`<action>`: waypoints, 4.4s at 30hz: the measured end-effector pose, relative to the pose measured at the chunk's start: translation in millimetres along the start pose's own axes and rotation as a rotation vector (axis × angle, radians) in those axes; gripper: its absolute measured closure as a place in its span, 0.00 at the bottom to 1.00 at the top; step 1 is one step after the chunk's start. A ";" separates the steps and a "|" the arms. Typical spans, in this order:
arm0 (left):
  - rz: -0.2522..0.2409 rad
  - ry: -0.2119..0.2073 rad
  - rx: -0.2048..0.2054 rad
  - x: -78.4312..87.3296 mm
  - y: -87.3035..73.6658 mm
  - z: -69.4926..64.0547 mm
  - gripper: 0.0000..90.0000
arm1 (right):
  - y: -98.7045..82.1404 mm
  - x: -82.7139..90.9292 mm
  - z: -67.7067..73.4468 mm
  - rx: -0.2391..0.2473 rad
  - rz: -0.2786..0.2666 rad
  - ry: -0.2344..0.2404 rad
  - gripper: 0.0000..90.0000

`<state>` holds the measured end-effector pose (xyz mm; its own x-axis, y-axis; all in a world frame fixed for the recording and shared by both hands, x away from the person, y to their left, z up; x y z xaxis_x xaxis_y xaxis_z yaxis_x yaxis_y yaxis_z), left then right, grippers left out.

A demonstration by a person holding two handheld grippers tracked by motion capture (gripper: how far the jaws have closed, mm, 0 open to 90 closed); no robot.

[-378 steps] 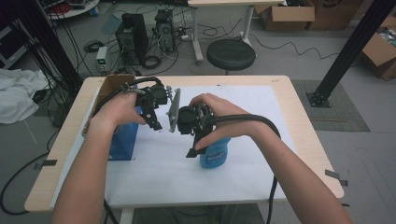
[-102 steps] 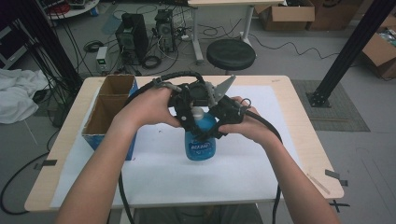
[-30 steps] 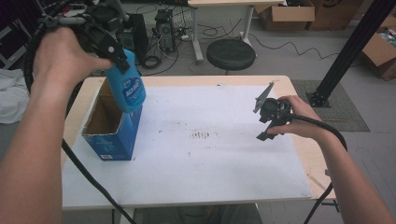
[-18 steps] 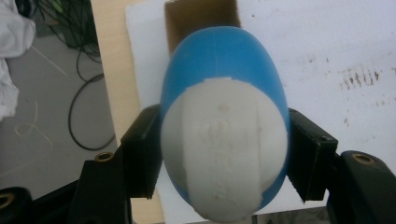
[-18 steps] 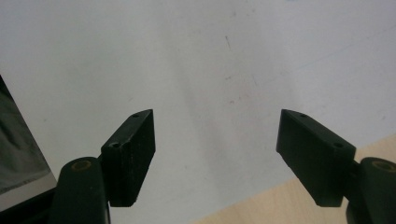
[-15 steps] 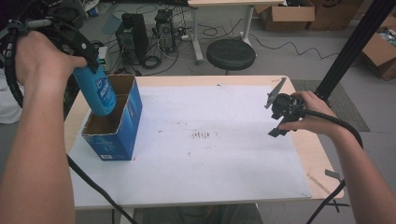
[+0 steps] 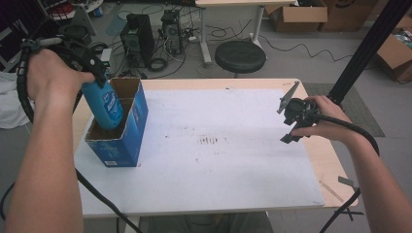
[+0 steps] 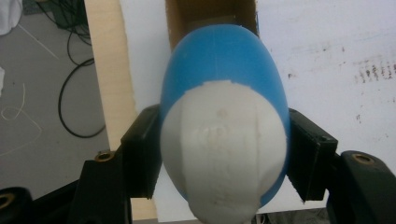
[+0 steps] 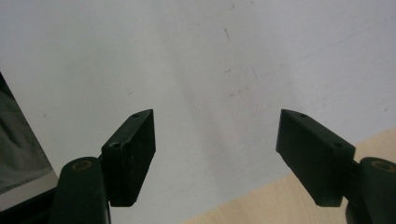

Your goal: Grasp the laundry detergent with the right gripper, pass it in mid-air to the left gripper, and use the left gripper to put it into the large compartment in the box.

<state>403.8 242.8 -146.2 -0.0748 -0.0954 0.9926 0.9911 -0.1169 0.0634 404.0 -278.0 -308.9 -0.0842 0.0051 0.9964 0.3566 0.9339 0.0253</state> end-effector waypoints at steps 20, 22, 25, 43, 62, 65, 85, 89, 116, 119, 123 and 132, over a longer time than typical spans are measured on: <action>0.067 0.017 -0.002 -68.1 0.2 -4.0 0.43 | 0.3 -3.1 2.1 0.007 -0.007 0.005 0.32; 0.074 0.014 -0.005 -74.8 0.6 -4.4 0.43 | 1.0 -4.4 2.3 0.007 -0.004 0.006 0.32; 0.083 0.024 -0.016 -85.0 1.4 -6.5 0.43 | 1.9 -5.1 2.4 0.008 0.000 0.005 0.32; 0.126 0.011 -0.024 -121.7 0.3 -11.0 0.43 | 2.6 -6.6 1.6 0.007 -0.006 0.009 0.32; 0.141 0.007 -0.012 -140.6 -3.5 -10.4 0.43 | 4.5 -8.5 3.0 0.012 -0.010 0.015 0.32; 0.144 0.004 -0.010 -141.4 -4.3 -10.4 0.43 | 5.2 -8.4 3.5 0.014 -0.009 0.016 0.31; 0.150 0.014 -0.022 -142.2 -5.9 -15.0 0.42 | 6.1 -3.7 8.9 0.025 -0.029 0.019 0.31; 0.146 0.010 -0.026 -142.4 -5.8 -16.1 0.42 | 5.3 -4.0 8.8 0.026 -0.026 0.020 0.31; 0.014 0.060 -0.216 -79.5 -10.4 -46.3 0.18 | 5.8 4.6 14.1 0.022 -0.040 0.043 0.28; -0.016 0.035 -0.278 -66.1 -11.2 -60.2 0.18 | 8.8 6.7 12.6 0.030 -0.050 0.040 0.27; -0.043 -0.016 -0.348 -60.8 -10.3 -79.2 0.17 | 12.1 10.6 12.6 0.033 -0.078 0.047 0.27; -0.046 -0.040 -0.475 -70.5 -5.6 -118.8 0.17 | 22.3 12.5 16.2 0.046 -0.069 0.049 0.26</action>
<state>390.5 132.7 -228.8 -0.1037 -0.0426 0.9937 0.8262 -0.5599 0.0622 395.8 -251.4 -297.2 -0.0611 -0.0765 0.9952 0.3081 0.9469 0.0917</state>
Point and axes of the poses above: each handheld gripper's, and its own axes: x roughly backward along the jaws, y roughly out of its top, z roughly to its left, the point moved 2 cm from there along -x, roughly forward along the jaws, and after that the axes turned 11 degrees about z, right-handed, at the moved point
